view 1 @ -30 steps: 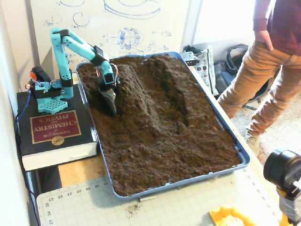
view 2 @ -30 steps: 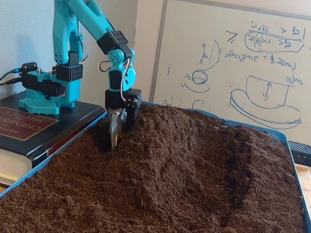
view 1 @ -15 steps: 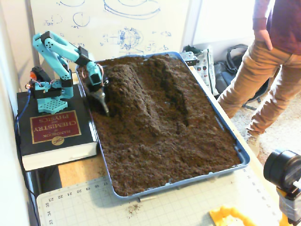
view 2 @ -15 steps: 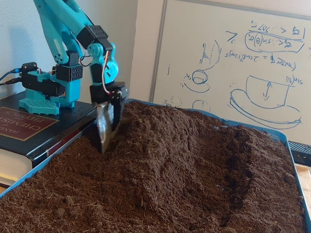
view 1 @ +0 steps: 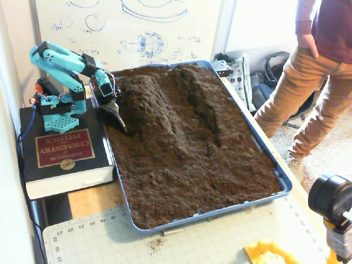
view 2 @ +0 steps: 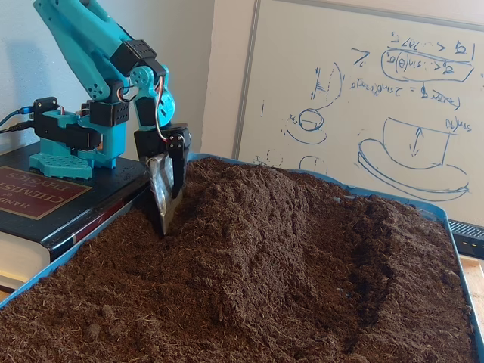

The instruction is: Build a berm.

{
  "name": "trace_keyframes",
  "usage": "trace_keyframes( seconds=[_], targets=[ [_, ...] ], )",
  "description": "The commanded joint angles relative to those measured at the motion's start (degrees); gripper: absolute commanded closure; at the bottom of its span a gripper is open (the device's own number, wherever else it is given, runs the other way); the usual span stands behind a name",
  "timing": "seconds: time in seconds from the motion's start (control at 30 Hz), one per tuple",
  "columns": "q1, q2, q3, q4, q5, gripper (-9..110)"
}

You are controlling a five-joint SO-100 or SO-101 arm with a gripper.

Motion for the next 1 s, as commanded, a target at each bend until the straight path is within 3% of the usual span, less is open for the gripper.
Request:
trace_keyframes(
  seconds=[0.0,0.2,0.37,0.57,0.97],
  targets=[
    [-1.8,5.4,-2.9,7.9,2.5,101],
    [-5.2,12.0,-11.3,25.6,8.0,101],
    [-6.7,15.4,-18.2,32.9,9.8,101],
    [-6.7,15.2,-20.3,30.3,9.8,101],
    [-6.6,-4.0,-14.9,9.8,9.8,101]
  ],
)
